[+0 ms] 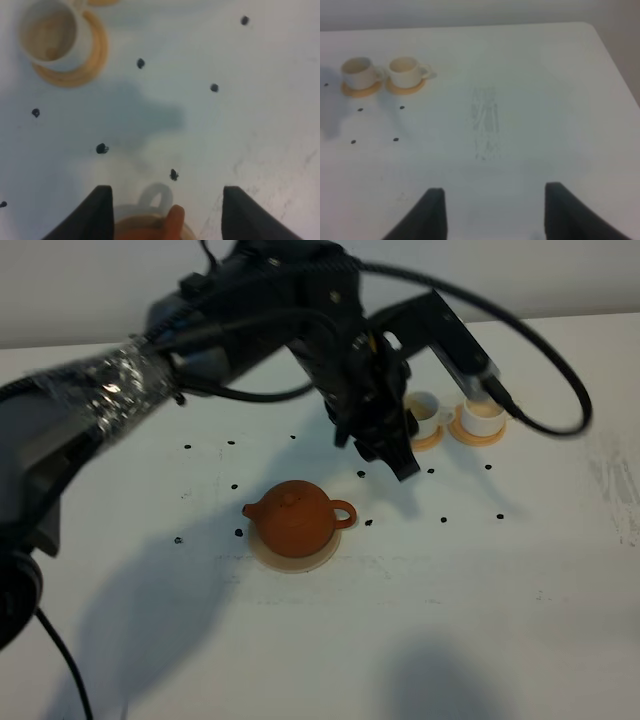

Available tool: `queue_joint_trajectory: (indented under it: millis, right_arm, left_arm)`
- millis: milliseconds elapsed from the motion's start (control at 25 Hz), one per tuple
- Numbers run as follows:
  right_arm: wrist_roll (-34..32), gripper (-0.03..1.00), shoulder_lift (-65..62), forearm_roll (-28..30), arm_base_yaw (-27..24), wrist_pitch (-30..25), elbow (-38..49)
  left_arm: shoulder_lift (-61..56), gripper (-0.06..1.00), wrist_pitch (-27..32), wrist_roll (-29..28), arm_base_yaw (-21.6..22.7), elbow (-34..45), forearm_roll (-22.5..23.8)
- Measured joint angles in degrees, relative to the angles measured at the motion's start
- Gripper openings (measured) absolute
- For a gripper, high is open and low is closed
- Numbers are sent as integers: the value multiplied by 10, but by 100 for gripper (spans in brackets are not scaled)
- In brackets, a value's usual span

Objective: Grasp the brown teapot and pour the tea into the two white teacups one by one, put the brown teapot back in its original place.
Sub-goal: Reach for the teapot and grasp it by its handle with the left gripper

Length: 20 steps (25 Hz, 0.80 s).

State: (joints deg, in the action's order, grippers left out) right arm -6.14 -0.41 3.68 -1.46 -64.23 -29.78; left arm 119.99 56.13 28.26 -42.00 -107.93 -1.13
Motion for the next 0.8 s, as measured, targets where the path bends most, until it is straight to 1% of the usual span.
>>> queue_joint_trajectory:
  millis: [40, 200, 440, 640, 800]
  right_arm:
    - [0, 43, 0, 0, 0, 0, 0]
    - [0, 43, 0, 0, 0, 0, 0]
    - [0, 43, 0, 0, 0, 0, 0]
    - [0, 43, 0, 0, 0, 0, 0]
    - [0, 43, 0, 0, 0, 0, 0]
  left_arm:
    - [0, 49, 0, -5, -7, 0, 11]
    - [1, 49, -6, -20, -14, 3, 23]
    - [3, 49, -50, -67, -14, 62, 82]
    - [3, 49, -87, -91, -13, 88, 86]
    - [2, 49, -107, -97, -13, 93, 82]
